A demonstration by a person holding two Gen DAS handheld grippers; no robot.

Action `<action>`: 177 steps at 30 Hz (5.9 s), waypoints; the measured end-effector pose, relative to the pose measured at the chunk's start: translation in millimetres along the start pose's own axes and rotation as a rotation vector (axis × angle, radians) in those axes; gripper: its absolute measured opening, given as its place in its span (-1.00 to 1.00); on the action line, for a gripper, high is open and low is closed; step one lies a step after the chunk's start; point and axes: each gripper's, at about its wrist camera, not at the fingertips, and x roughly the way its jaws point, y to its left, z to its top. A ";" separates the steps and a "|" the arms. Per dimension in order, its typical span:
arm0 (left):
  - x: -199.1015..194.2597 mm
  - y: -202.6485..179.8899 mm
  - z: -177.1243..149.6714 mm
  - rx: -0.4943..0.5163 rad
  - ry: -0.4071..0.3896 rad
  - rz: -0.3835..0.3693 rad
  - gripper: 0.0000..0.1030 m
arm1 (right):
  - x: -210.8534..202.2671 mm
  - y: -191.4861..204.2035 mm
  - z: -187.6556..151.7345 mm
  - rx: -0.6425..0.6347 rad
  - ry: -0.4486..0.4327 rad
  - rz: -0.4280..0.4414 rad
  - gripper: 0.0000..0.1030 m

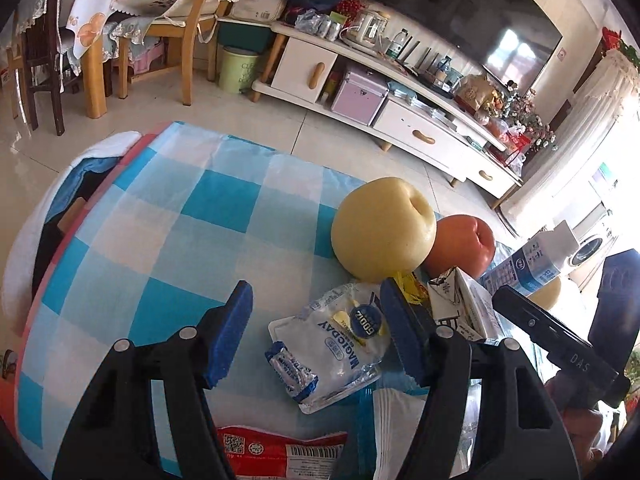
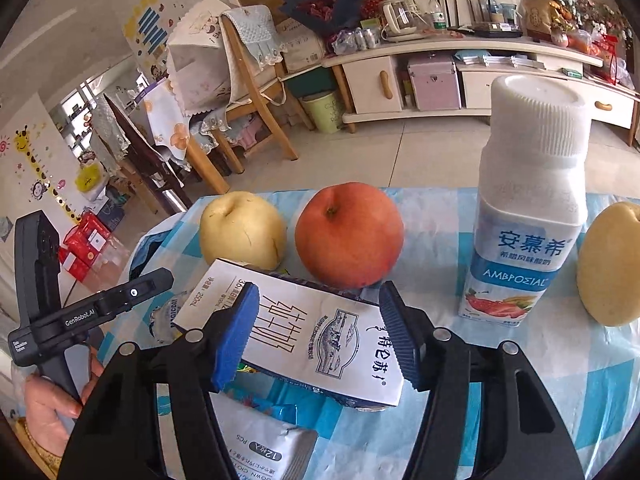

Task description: Collect trash

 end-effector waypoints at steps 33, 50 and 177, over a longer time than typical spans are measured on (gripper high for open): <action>-15.0 -44.0 -80.2 0.082 0.166 -0.145 -0.48 | -29.8 48.6 -43.1 -0.231 0.136 0.067 0.36; -66.2 -89.8 -163.6 0.158 0.206 -0.221 -0.50 | -99.4 15.9 -111.6 -0.051 0.120 0.112 0.25; -273.2 126.4 -167.5 -0.307 -0.434 0.043 -0.49 | -135.1 253.7 -144.7 -0.118 -0.004 0.133 0.45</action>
